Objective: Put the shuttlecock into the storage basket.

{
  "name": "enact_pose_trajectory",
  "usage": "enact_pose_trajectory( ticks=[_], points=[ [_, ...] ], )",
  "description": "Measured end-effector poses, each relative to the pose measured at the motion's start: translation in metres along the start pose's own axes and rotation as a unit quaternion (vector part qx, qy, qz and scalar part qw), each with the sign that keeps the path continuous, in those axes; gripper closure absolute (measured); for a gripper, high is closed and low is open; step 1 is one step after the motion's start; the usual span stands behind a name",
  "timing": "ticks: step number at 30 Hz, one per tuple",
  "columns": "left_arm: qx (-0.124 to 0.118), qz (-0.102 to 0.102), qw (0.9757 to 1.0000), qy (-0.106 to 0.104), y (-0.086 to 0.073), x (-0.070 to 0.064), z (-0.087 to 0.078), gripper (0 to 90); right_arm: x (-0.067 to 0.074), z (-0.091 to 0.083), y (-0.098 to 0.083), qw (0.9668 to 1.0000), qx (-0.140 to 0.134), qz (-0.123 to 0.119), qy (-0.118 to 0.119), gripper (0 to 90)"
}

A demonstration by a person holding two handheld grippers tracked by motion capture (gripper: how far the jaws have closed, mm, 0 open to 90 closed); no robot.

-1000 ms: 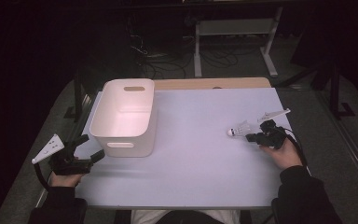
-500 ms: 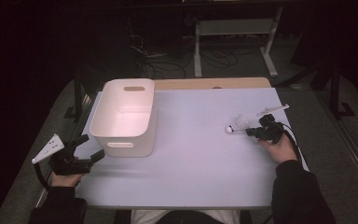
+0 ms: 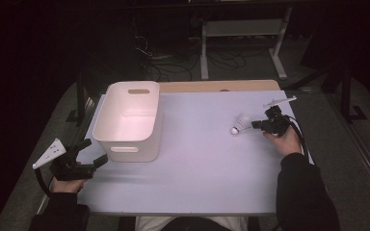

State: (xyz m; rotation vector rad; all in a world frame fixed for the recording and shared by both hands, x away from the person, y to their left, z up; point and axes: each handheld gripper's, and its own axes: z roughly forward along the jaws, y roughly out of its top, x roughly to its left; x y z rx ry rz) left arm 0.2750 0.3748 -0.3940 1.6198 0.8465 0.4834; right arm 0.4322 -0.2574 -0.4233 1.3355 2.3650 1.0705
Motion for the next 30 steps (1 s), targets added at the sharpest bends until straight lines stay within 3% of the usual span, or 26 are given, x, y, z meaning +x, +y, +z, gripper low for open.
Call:
enact_pose_trajectory(
  ticks=[6, 13, 15, 20, 25, 30],
  points=[
    [0.001, 0.001, 1.0, -0.001, 0.0, 0.0, 0.0, 0.0, -0.007, -0.003, 0.002, 0.9993, -0.029, 0.02, 0.014, 89.2],
    [0.001, 0.0, 1.0, 0.0, 0.0, 0.0, 0.001, 0.0, -0.011, 0.001, 0.007, 0.9984, -0.033, 0.033, 0.033, 89.2],
    [0.001, 0.0, 1.0, -0.001, 0.0, 0.0, 0.001, 0.0, -0.016, 0.004, 0.01, 0.9963, -0.048, 0.051, 0.049, 89.2],
    [0.002, -0.001, 1.0, -0.002, 0.0, 0.0, 0.001, 0.0, -0.022, 0.009, 0.013, 0.9934, -0.064, 0.072, 0.063, 89.2],
    [0.003, 0.0, 1.0, -0.002, 0.0, 0.0, 0.001, 0.0, -0.022, 0.013, 0.018, 0.9928, -0.065, 0.074, 0.068, 89.2],
    [0.001, -0.001, 1.0, -0.001, 0.0, 0.0, 0.001, 0.0, -0.018, 0.022, 0.03, 0.9943, -0.052, 0.068, 0.063, 89.2]
  ],
)
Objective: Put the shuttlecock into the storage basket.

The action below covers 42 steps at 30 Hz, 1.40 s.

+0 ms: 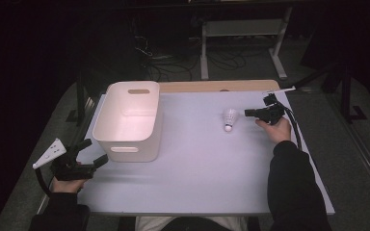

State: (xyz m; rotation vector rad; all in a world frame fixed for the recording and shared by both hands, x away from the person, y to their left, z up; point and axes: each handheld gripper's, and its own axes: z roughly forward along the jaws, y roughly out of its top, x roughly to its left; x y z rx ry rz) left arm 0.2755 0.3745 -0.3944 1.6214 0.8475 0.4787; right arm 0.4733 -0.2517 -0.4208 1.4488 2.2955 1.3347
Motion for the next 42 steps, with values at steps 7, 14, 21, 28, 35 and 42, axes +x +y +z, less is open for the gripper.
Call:
enact_pose_trajectory(
  ticks=[7, 14, 21, 28, 35, 42],
  points=[
    [-0.002, 0.0, 1.0, 0.0, 0.0, 0.0, 0.0, 0.0, 0.007, 0.012, 0.007, 0.9999, 0.011, -0.008, 0.004, 89.2],
    [-0.001, 0.0, 1.0, -0.001, 0.0, 0.0, 0.0, 0.0, 0.009, 0.02, 0.008, 0.9999, 0.013, -0.006, 0.005, 89.2],
    [-0.002, 0.0, 1.0, 0.0, 0.0, 0.0, -0.001, 0.0, 0.009, 0.034, 0.007, 0.9998, 0.015, 0.003, 0.009, 89.2],
    [-0.002, 0.0, 1.0, 0.0, 0.0, 0.0, -0.001, 0.0, 0.011, 0.043, 0.006, 0.9997, 0.022, 0.003, 0.012, 89.2],
    [-0.002, -0.001, 1.0, 0.0, 0.0, 0.0, -0.002, 0.0, 0.023, 0.058, 0.011, 0.9992, 0.025, -0.005, 0.029, 89.2],
    [-0.003, 0.0, 1.0, -0.001, 0.0, -0.001, -0.002, 0.0, 0.031, 0.067, 0.012, 0.9988, 0.027, -0.012, 0.039, 89.2]
  ],
)
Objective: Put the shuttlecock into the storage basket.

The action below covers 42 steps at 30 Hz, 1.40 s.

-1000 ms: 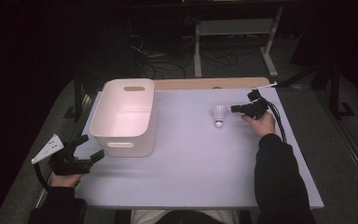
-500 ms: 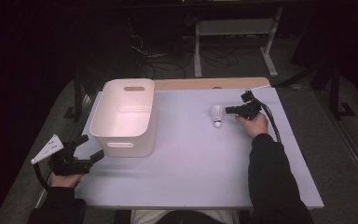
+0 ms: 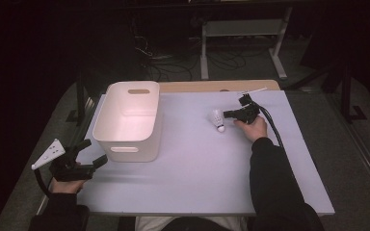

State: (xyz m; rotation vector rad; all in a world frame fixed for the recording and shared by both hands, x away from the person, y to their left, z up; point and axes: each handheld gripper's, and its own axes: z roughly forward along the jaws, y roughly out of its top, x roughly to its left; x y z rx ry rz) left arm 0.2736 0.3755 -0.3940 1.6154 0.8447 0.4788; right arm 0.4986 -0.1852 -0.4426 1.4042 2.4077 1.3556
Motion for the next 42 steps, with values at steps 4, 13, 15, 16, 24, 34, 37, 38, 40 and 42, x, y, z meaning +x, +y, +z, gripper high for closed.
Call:
enact_pose_trajectory(
  ticks=[4, 13, 15, 16, 24, 34, 37, 38, 40, 42],
  points=[
    [0.0, 0.0, 1.0, 0.0, 0.0, 0.0, 0.0, 0.0, 0.003, 0.001, 0.0, 1.0, 0.003, -0.005, 0.003, 89.2],
    [0.001, 0.0, 1.0, 0.0, 0.0, 0.0, 0.0, 0.0, 0.01, 0.003, 0.002, 0.9998, 0.002, -0.012, 0.016, 89.2],
    [0.001, 0.0, 1.0, 0.0, 0.0, 0.0, 0.0, 0.0, 0.011, 0.003, 0.002, 0.9998, 0.002, -0.012, 0.017, 89.2],
    [0.001, 0.001, 1.0, -0.001, 0.0, 0.0, 0.0, 0.0, 0.012, 0.004, 0.002, 0.9997, 0.006, -0.014, 0.018, 89.2],
    [0.001, 0.001, 1.0, 0.0, 0.0, 0.0, 0.0, 0.0, 0.019, 0.009, 0.004, 0.9993, 0.01, -0.024, 0.027, 89.2],
    [0.001, 0.001, 1.0, -0.001, 0.0, 0.0, 0.0, 0.0, 0.027, 0.013, 0.007, 0.9987, 0.018, -0.038, 0.027, 89.2],
    [0.001, 0.001, 1.0, -0.001, 0.0, 0.0, 0.0, 0.0, 0.027, 0.013, 0.007, 0.9987, 0.018, -0.038, 0.028, 89.2],
    [0.001, 0.001, 1.0, -0.001, 0.0, 0.0, 0.0, 0.0, 0.027, 0.012, 0.007, 0.9987, 0.017, -0.038, 0.029, 89.2],
    [0.001, 0.002, 1.0, -0.001, 0.0, 0.0, 0.0, 0.0, 0.027, 0.011, 0.007, 0.9987, 0.017, -0.038, 0.029, 89.2],
    [0.001, 0.001, 1.0, -0.001, 0.0, 0.0, 0.0, 0.0, 0.027, 0.01, 0.007, 0.9987, 0.016, -0.039, 0.03, 89.1]
  ],
)
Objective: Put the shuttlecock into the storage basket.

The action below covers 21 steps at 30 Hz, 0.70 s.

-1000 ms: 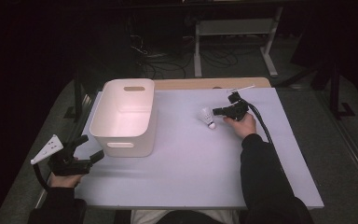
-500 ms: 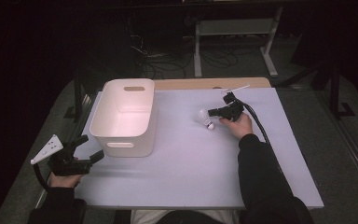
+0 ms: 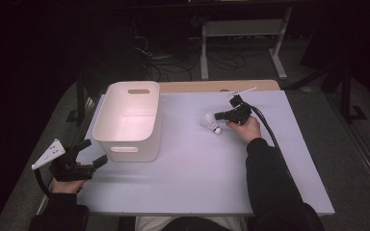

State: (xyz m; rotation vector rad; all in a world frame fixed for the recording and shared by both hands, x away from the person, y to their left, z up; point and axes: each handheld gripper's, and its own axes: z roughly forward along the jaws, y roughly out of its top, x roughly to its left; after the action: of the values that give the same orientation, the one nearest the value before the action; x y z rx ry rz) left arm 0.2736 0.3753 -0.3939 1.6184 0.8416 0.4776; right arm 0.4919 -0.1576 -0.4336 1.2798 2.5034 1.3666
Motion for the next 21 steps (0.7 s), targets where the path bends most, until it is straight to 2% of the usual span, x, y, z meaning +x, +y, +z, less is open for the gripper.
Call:
enact_pose_trajectory(
  ticks=[16, 21],
  points=[
    [0.0, 0.0, 1.0, 0.0, 0.0, 0.0, 0.0, 0.0, 0.008, -0.017, 0.007, 0.9997, -0.008, -0.02, -0.005, 89.0],
    [0.0, 0.0, 1.0, 0.0, 0.0, 0.0, 0.0, 0.0, 0.013, -0.025, 0.009, 0.9996, -0.01, -0.028, -0.003, 86.2]
  ],
)
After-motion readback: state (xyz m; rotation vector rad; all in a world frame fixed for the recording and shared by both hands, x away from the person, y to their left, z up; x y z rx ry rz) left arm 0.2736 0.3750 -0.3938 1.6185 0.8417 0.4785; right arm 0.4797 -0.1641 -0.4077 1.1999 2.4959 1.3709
